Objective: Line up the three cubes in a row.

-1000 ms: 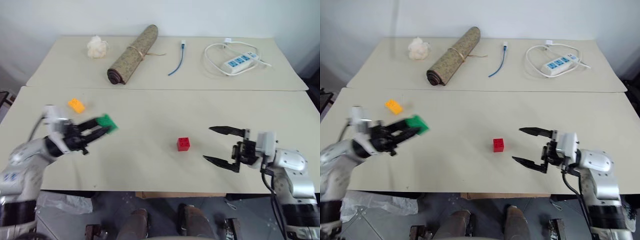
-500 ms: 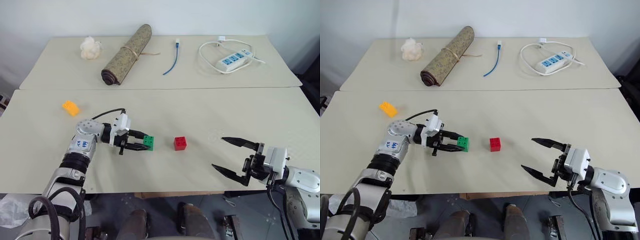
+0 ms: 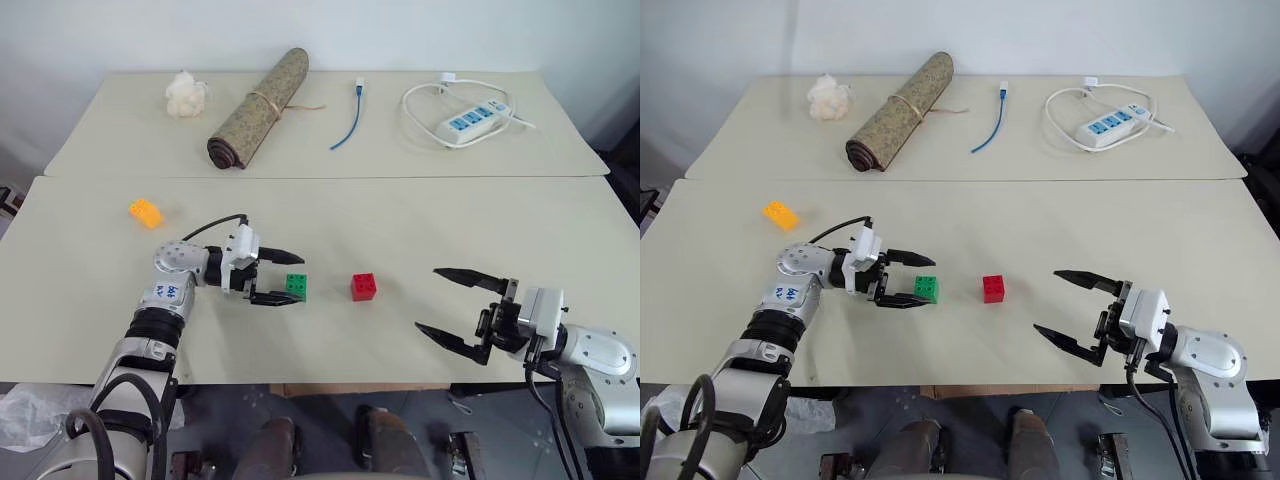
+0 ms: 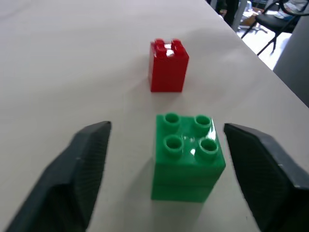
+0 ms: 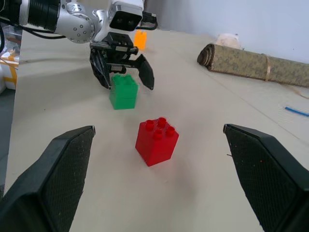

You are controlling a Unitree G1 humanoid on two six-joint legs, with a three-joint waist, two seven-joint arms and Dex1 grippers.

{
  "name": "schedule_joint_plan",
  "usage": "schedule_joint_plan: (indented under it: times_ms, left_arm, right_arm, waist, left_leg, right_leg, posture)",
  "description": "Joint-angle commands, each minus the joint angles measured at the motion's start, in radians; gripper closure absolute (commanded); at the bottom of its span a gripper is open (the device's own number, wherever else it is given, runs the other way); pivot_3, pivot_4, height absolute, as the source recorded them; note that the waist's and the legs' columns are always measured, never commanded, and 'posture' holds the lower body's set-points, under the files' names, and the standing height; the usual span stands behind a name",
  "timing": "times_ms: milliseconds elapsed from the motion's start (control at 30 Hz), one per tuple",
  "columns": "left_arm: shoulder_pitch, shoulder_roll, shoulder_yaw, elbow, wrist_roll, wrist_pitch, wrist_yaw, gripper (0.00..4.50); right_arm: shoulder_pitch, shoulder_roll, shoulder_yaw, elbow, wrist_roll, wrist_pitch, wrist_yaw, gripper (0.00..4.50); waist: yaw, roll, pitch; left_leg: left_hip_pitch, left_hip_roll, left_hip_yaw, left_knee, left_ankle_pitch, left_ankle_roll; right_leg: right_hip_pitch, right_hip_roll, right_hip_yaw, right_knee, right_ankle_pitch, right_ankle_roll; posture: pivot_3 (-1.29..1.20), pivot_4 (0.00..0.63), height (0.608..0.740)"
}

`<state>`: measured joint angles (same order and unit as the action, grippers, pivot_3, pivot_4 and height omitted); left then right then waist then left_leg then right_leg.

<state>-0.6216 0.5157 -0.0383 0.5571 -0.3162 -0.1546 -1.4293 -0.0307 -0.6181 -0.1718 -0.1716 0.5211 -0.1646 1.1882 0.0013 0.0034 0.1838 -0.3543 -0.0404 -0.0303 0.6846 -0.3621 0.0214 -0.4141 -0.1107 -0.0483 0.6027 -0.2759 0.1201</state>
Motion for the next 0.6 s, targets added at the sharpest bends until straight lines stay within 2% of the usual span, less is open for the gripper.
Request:
schedule_joint_plan:
  times_ms: [33,133,200,233,300,433,600]
  left_arm:
    - [0.151,0.097,0.139,-0.251,-0.096,0.105,0.08,0.54]
    - [0.288,0.121,0.295,-0.404,-0.179,0.252,0.276,0.54]
    - [0.393,0.116,0.421,-0.444,-0.181,0.257,0.412,0.01]
    - [0.44,0.1,0.481,-0.464,-0.184,0.253,0.481,0.01]
    - [0.543,0.036,0.604,-0.513,-0.194,0.238,0.636,0.01]
    - [0.71,-0.12,0.771,-0.593,-0.17,0.16,0.884,0.01]
    - [0.777,-0.262,0.855,-0.62,-0.158,0.11,1.127,0.01]
  right_arm:
    - [-0.059,0.004,0.032,0.011,0.039,0.027,0.034,0.0]
    - [-0.103,0.023,0.054,0.01,0.073,0.062,0.041,0.0]
    - [-0.13,0.042,0.077,0.01,0.068,0.066,0.04,0.0]
    - [-0.141,0.052,0.088,0.007,0.072,0.077,0.038,0.0]
    - [-0.162,0.077,0.106,0.003,0.076,0.088,0.028,0.0]
    - [-0.192,0.112,0.127,0.005,0.072,0.073,0.032,0.0]
    - [-0.219,0.136,0.136,0.028,0.054,0.049,0.037,0.0]
  waist:
    - [-0.01,0.0,0.0]
    - [-0.007,0.001,0.001]
    - [-0.001,0.001,0.001]
    - [-0.002,0.001,0.001]
    - [0.001,0.001,0.001]
    - [0.003,0.001,0.001]
    - [0.026,-0.001,0.0]
  left_leg:
    - [0.0,0.001,0.0,0.0,0.0,-0.001]
    - [0.0,0.002,-0.002,-0.001,0.0,-0.002]
    - [0.0,0.002,-0.004,0.0,0.0,-0.002]
    - [0.0,0.001,-0.005,0.0,0.0,-0.002]
    - [0.001,0.0,-0.005,0.0,0.0,-0.002]
    - [0.0,0.0,-0.006,-0.001,-0.001,-0.001]
    - [0.0,-0.001,-0.007,0.0,-0.001,-0.002]
  right_leg:
    - [0.0,0.0,0.0,0.0,0.0,0.0]
    - [0.0,-0.001,0.001,0.0,-0.001,-0.002]
    - [0.001,-0.001,0.002,0.0,-0.001,-0.002]
    - [0.002,-0.002,0.002,-0.001,-0.001,-0.002]
    - [0.002,-0.002,0.003,-0.001,-0.001,-0.002]
    - [0.003,-0.003,0.003,-0.004,-0.001,-0.001]
    - [0.004,-0.003,0.001,-0.007,-0.001,-0.001]
  posture:
    - [0.0,0.15,0.74]
    - [0.0,0.15,0.74]
    - [0.0,0.15,0.74]
    - [0.0,0.15,0.74]
    - [0.0,0.15,0.74]
    - [0.0,0.15,0.74]
    - [0.0,0.15,0.74]
